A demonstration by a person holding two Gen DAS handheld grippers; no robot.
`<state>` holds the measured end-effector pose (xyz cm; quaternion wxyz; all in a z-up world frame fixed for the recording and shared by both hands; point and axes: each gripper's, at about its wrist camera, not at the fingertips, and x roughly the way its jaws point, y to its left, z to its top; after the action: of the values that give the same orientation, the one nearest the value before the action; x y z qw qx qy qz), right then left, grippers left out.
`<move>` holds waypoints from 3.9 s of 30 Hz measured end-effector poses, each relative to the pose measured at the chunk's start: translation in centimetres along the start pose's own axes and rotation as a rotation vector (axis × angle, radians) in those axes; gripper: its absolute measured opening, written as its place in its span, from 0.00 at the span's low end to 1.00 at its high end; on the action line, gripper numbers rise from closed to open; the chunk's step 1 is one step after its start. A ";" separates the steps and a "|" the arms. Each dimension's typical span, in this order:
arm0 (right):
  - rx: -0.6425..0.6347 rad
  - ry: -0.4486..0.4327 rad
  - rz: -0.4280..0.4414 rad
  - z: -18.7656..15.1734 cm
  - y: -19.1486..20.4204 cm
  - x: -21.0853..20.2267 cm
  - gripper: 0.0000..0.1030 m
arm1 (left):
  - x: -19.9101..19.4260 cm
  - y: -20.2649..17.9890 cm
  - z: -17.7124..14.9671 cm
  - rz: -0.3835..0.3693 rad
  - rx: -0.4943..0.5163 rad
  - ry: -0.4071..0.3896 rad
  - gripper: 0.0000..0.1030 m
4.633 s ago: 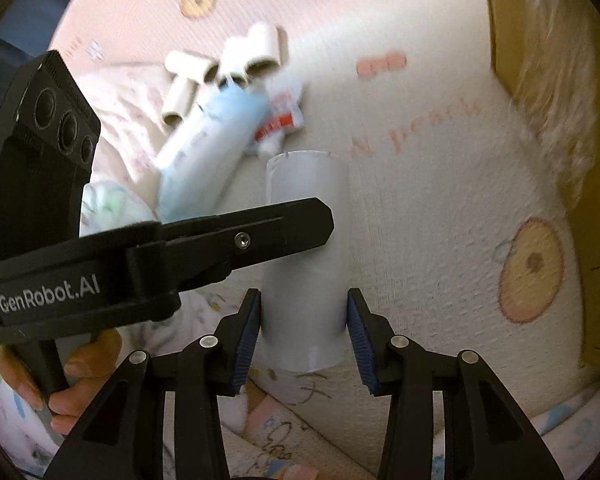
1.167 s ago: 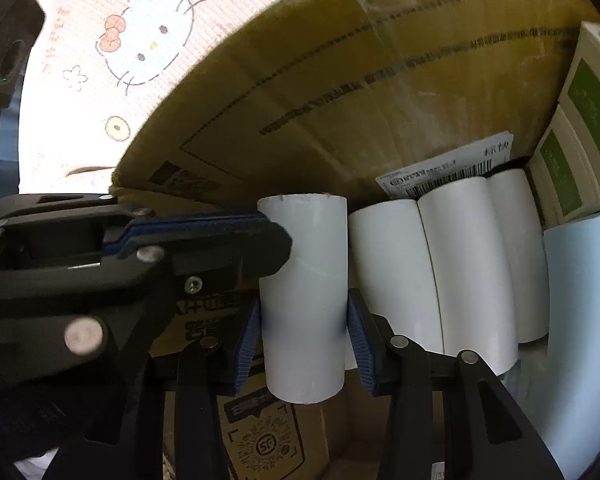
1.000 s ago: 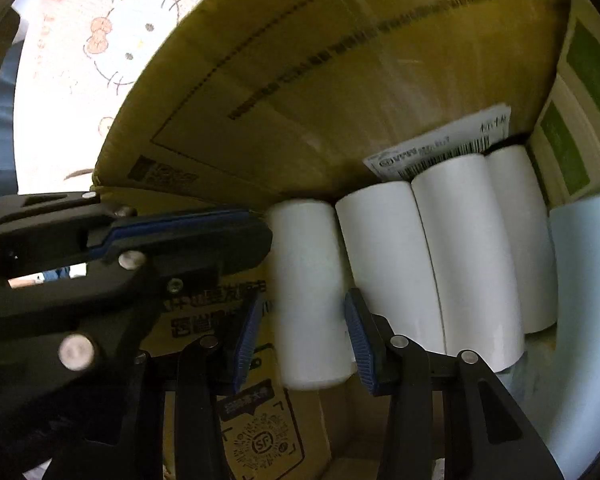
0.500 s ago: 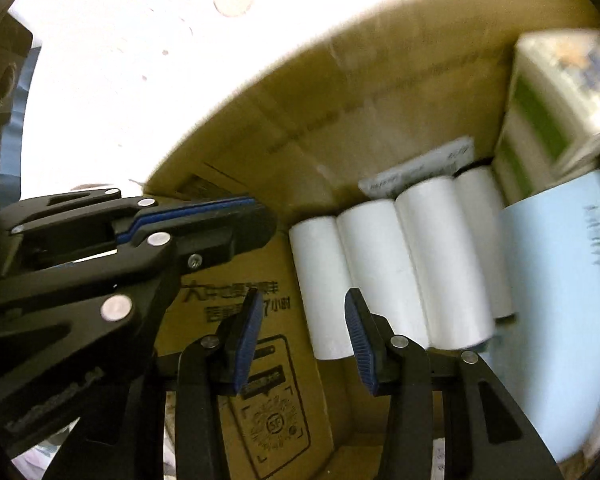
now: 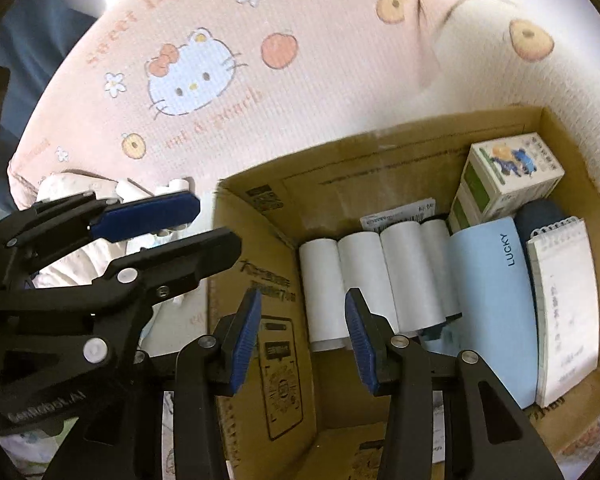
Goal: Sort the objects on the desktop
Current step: 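Withdraw both open grippers from the box toward the remaining tubes, then lower both open grippers over the white tubes lying on the bed, then close the right gripper around a white tube while the left gripper grasps another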
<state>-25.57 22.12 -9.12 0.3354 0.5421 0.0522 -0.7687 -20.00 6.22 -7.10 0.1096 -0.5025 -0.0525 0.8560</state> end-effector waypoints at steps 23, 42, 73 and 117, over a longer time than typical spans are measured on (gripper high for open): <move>-0.050 -0.244 -0.042 -4.1 8.7 -0.3 0.53 | -4.1 10.4 -14.4 0.046 -0.323 -0.216 0.44; -0.191 -0.117 -0.117 -5.2 18.3 7.8 0.63 | -0.7 19.6 -20.8 0.159 -0.390 -0.045 0.44; 0.006 0.052 -0.006 5.5 19.0 24.0 0.63 | 5.6 30.9 -12.3 0.284 -0.410 -0.073 0.58; -0.021 0.036 0.298 7.9 21.5 33.4 0.58 | 11.2 35.8 -9.3 0.162 -0.879 0.277 0.44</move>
<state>-25.79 -13.24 -28.79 0.4505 0.5538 -0.0148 -0.7001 -21.96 -25.99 -28.29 -0.1749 -0.6134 -0.3556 0.6831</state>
